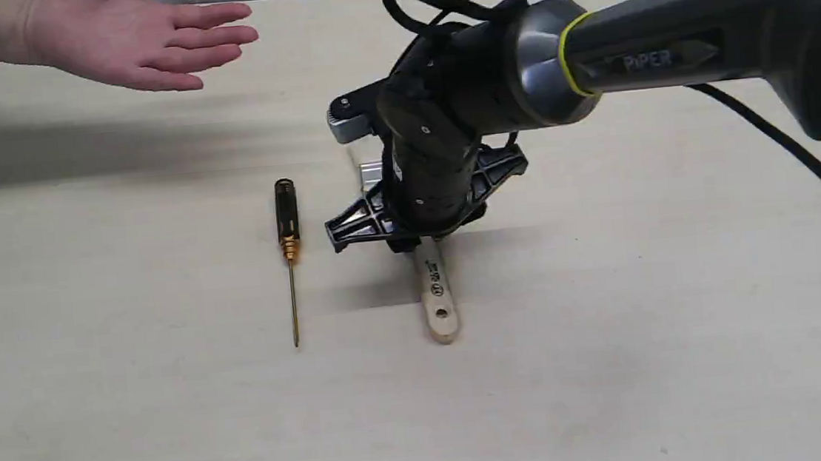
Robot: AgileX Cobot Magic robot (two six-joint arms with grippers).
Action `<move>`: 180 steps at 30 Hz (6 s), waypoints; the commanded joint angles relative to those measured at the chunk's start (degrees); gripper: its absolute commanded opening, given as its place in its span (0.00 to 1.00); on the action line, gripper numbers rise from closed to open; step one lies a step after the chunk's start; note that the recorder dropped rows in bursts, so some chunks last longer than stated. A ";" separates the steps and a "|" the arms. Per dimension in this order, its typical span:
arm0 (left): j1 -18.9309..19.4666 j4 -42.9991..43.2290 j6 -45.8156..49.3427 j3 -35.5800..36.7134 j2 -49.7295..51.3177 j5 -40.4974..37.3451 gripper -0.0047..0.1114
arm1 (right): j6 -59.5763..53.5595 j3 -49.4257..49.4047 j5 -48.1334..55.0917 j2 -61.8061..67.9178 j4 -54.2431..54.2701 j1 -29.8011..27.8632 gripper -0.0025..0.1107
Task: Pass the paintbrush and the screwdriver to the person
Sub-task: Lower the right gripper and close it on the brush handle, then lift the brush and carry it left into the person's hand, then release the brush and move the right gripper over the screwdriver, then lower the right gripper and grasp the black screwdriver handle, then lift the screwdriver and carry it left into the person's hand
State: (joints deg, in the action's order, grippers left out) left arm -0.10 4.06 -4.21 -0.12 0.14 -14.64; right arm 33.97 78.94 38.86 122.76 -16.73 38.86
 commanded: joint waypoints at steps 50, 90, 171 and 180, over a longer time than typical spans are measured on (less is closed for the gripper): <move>-0.30 -0.20 -0.12 0.12 -0.14 0.31 0.04 | -23.95 18.10 -10.53 -10.42 12.58 4.28 0.06; -0.30 0.00 -0.12 0.12 -0.14 0.35 0.04 | -25.50 26.92 17.39 -7.91 12.86 4.62 0.42; -0.30 -0.25 -0.12 0.12 -0.14 0.32 0.04 | -21.43 26.92 13.69 12.24 12.00 5.95 0.06; -0.30 -0.25 -0.12 0.12 -0.14 0.32 0.04 | -25.01 26.97 7.96 3.69 11.59 10.57 0.06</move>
State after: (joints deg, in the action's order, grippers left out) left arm -0.10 4.06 -4.21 -0.12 0.14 -14.64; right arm 9.64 105.95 48.96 128.77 -4.76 49.07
